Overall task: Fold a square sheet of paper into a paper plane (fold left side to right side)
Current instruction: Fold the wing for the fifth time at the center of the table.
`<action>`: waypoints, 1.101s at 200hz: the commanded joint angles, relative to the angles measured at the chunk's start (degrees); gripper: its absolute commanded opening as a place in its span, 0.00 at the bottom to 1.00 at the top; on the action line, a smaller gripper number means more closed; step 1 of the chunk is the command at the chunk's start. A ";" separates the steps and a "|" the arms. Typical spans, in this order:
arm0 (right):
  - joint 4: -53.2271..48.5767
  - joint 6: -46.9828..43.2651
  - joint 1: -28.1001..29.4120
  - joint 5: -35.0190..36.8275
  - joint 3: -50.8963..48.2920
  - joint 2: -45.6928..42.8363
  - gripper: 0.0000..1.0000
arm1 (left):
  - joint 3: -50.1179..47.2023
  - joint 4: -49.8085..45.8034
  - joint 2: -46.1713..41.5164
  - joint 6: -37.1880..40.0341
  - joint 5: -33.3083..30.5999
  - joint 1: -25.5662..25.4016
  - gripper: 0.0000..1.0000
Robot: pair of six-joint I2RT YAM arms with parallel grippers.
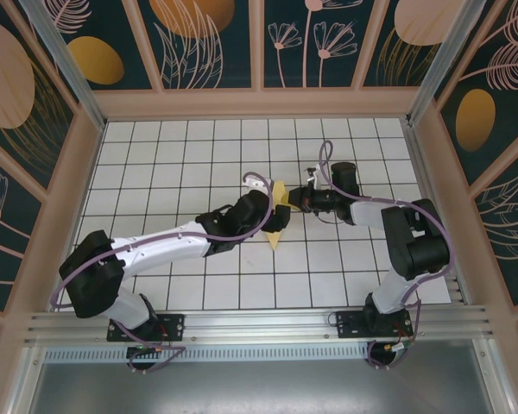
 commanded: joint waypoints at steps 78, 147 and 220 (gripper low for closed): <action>2.95 -3.07 -7.07 -2.95 -7.23 2.58 0.00 | 0.59 -2.00 2.84 1.15 -0.87 0.41 0.81; -0.68 -5.10 -7.28 -1.19 -6.01 2.58 0.00 | 2.56 -1.29 9.53 2.81 8.17 -0.94 0.71; -0.83 -4.66 -6.62 -0.84 -5.56 3.15 0.01 | 8.42 -6.63 18.40 1.58 5.01 -3.15 0.70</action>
